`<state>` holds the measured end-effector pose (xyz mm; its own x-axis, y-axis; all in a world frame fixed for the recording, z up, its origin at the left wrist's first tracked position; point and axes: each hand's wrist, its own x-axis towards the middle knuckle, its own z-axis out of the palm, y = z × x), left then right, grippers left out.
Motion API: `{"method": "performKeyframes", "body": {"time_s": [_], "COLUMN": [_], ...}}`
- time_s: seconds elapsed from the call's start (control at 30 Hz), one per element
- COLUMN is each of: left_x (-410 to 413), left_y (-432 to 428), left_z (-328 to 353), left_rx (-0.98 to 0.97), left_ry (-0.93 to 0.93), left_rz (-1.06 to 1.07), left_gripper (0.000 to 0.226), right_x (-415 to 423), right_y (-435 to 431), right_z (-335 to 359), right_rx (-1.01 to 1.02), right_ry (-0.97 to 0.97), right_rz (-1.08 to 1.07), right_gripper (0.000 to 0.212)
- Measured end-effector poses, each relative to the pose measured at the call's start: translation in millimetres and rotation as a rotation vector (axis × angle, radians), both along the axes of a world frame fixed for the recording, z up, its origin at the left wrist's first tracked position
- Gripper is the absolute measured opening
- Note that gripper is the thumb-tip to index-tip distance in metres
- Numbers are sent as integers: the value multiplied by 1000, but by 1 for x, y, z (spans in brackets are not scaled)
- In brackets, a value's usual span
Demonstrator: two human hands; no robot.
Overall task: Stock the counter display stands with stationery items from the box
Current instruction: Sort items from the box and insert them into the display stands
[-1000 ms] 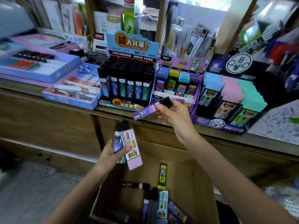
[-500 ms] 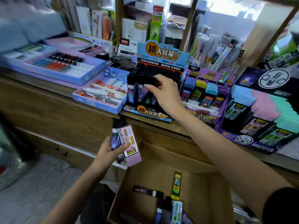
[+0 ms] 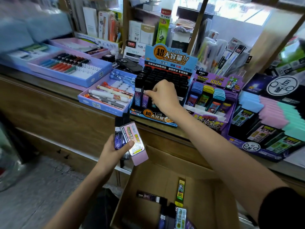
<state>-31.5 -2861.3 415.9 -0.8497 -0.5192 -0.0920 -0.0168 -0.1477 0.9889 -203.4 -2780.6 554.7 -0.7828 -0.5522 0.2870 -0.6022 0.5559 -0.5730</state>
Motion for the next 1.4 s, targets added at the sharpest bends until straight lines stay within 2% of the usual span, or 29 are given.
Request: {"method": "performKeyframes", "body": {"time_s": [0.1, 0.17, 0.23, 0.3, 0.37, 0.4, 0.43, 0.53, 0.63, 0.8, 0.9, 1.03, 1.2, 1.4], "left_x": [0, 0, -1, -4, -11, -14, -18, -29, -38, -53, -59, -63, -74, -87], "left_y": [2, 5, 9, 14, 20, 23, 27, 39, 49, 60, 70, 90, 122, 156], "left_z": [8, 14, 20, 28, 35, 39, 42, 51, 60, 74, 78, 76, 72, 72], "left_rx": [-18, -8, 19, 42, 61, 66, 65, 59, 65, 19, -13, -36, -59, -105], "left_ry": [35, 65, 94, 136, 173, 185, 191, 208, 236, 212, 200, 123, 84, 62], "left_rz": [3, -1, -13, -5, 11, 9, -1, -42, -86, -122, -194, -269, -332, -376], "left_gripper": [34, 35, 40, 44, 43, 40, 39, 43, 47, 40, 42, 67, 56, 55], "right_x": [10, 24, 42, 60, 74, 79, 81, 79, 71, 53, 43, 29, 17, 8], "right_y": [10, 24, 41, 59, 72, 77, 82, 96, 113, 153, 179, 208, 233, 267], "right_z": [3, 1, -9, -25, -44, -52, -57, -61, -56, -40, -29, -18, -9, 3], "right_rx": [126, 70, -24, -58, -113, -173, -246, -401, -389, -298, -348, -414, -608, -587], "right_ry": [138, 128, -19, -290, -593, -681, -721, -766, -767, -728, -793, -750, -725, -534], "right_rz": [18, 84, 141, 189, 251, 250, 226, 168, 198, 230, 189, 40, -70, -119], "right_gripper": [42, 38, 35, 32, 19, 9, 3, 7, 11, 15, 19, 20, 12, 3]}}
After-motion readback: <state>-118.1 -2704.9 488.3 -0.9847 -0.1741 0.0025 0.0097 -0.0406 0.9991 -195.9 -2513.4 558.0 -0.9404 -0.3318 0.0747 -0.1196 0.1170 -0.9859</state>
